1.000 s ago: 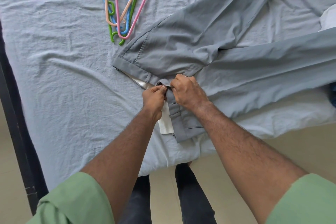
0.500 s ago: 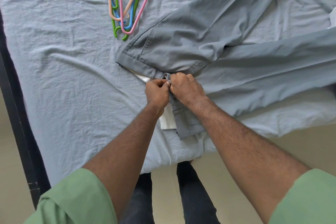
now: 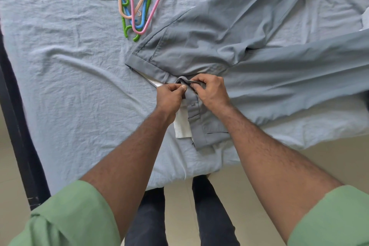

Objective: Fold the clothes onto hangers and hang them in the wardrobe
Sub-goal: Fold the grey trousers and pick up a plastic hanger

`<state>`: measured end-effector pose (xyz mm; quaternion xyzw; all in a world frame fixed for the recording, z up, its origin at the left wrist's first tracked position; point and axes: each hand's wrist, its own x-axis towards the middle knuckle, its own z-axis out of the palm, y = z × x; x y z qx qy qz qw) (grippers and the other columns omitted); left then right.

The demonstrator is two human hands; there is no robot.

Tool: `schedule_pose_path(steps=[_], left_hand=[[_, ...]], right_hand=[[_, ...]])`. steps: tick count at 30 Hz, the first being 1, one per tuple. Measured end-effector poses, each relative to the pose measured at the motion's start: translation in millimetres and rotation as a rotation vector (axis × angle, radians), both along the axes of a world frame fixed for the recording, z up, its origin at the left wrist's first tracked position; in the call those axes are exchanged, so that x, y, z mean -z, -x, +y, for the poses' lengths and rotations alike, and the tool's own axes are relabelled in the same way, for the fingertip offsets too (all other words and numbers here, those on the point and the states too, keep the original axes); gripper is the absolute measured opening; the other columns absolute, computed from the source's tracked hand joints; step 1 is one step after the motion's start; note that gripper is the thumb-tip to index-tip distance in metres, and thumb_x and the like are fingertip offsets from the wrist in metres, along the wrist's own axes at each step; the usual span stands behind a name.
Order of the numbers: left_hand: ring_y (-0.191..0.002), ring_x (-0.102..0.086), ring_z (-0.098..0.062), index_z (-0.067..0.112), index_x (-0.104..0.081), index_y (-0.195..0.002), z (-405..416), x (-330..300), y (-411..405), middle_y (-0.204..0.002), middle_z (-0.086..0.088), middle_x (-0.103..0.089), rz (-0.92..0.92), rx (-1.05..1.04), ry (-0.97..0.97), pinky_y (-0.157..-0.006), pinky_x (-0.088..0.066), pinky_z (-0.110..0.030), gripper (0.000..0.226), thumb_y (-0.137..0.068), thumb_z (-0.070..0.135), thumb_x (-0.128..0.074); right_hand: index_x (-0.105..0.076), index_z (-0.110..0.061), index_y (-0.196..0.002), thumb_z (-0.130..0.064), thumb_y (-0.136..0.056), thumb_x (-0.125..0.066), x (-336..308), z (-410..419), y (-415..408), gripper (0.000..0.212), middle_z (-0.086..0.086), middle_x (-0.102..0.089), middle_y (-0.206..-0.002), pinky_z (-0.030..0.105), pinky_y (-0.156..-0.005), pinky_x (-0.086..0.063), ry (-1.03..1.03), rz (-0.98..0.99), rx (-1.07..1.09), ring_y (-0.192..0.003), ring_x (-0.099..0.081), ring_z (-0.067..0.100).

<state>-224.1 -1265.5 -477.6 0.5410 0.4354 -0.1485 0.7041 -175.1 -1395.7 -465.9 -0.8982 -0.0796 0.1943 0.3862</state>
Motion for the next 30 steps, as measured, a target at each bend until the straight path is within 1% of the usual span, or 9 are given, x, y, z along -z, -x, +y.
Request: schedule_pose_path(steps=[6, 8, 12, 15, 18, 21, 24, 27, 30], left_hand=[[-0.077, -0.069, -0.023, 0.002, -0.074, -0.084, 3, 4, -2, -0.083, -0.015, -0.074, 0.006, 0.044, -0.069, -0.085, -0.059, -0.045, 0.014, -0.095, 0.003, -0.064], [-0.076, -0.069, -0.022, 0.004, -0.074, -0.081, 4, 5, -2, -0.08, -0.013, -0.073, 0.015, 0.057, -0.093, -0.084, -0.059, -0.045, 0.016, -0.094, 0.003, -0.064], [-0.072, -0.067, -0.022, 0.006, -0.073, -0.076, 5, 9, -5, -0.08, -0.015, -0.074, 0.019, 0.093, -0.147, -0.077, -0.06, -0.043, 0.019, -0.092, 0.003, -0.063], [-0.072, -0.068, -0.02, 0.009, -0.073, -0.073, 4, 11, -6, -0.078, -0.012, -0.074, 0.03, 0.103, -0.174, -0.074, -0.059, -0.036, 0.021, -0.092, 0.004, -0.065], [-0.082, -0.074, -0.027, 0.007, -0.076, -0.08, 8, 17, -5, -0.083, -0.012, -0.076, 0.067, 0.117, -0.187, -0.079, -0.061, -0.039, 0.014, -0.09, 0.006, -0.067], [-0.078, -0.071, -0.026, 0.006, -0.077, -0.083, 9, 17, -5, -0.082, -0.012, -0.075, 0.056, 0.09, -0.122, -0.08, -0.059, -0.039, 0.012, -0.09, 0.004, -0.067], [-0.075, -0.07, -0.02, 0.007, -0.077, -0.087, 6, 12, -4, -0.081, -0.01, -0.075, 0.016, 0.096, -0.05, -0.074, -0.06, -0.033, 0.015, -0.092, 0.0, -0.065], [-0.063, -0.067, -0.014, 0.006, -0.076, -0.086, 8, 9, -4, -0.076, -0.008, -0.073, 0.02, 0.119, -0.026, -0.06, -0.053, -0.025, 0.015, -0.091, -0.001, -0.064], [-0.053, -0.059, -0.013, 0.004, -0.072, -0.075, 9, 11, -6, -0.062, -0.005, -0.067, 0.062, 0.069, -0.053, -0.056, -0.05, -0.026, 0.018, -0.092, 0.001, -0.066]], right_hand=[[-0.071, -0.006, -0.09, -0.01, -0.09, -0.06, 6, 5, 1, 0.012, 0.011, -0.064, -0.086, 0.042, -0.065, -0.053, 0.215, -0.198, -0.223, -0.076, -0.062, 0.035], [-0.064, -0.002, -0.081, -0.003, -0.088, -0.06, 4, 8, 3, 0.008, 0.014, -0.06, -0.079, 0.044, -0.057, -0.052, 0.277, -0.287, -0.295, -0.068, -0.059, 0.037], [-0.057, -0.002, -0.073, 0.003, -0.082, -0.061, -2, 15, 10, 0.01, 0.015, -0.057, -0.071, 0.036, -0.048, -0.046, 0.318, -0.368, -0.372, -0.058, -0.059, 0.036], [-0.061, 0.0, -0.085, -0.003, -0.091, -0.059, -3, 20, 10, 0.007, 0.018, -0.062, -0.085, 0.04, -0.061, -0.044, 0.37, -0.274, -0.348, -0.076, -0.062, 0.041], [-0.062, -0.005, -0.086, -0.015, -0.094, -0.056, 4, 19, 5, 0.014, 0.013, -0.062, -0.089, 0.042, -0.069, -0.044, 0.309, -0.124, -0.312, -0.084, -0.061, 0.04], [-0.073, -0.014, -0.085, -0.024, -0.087, -0.067, 7, 11, 1, 0.012, 0.002, -0.071, -0.082, 0.04, -0.072, -0.054, 0.143, 0.032, -0.108, -0.079, -0.066, 0.024], [-0.077, -0.019, -0.082, -0.019, -0.084, -0.077, 7, 4, 1, 0.002, -0.007, -0.072, -0.07, 0.033, -0.07, -0.06, 0.002, 0.165, 0.082, -0.068, -0.069, 0.01], [-0.074, -0.024, -0.077, -0.016, -0.083, -0.08, 10, 3, 5, 0.012, -0.009, -0.072, -0.068, 0.024, -0.065, -0.059, -0.058, 0.208, 0.19, -0.062, -0.069, 0.004], [-0.072, -0.028, -0.076, -0.014, -0.086, -0.076, 10, 5, 7, 0.018, -0.006, -0.072, -0.068, 0.032, -0.065, -0.061, -0.058, 0.191, 0.174, -0.064, -0.071, 0.012]])
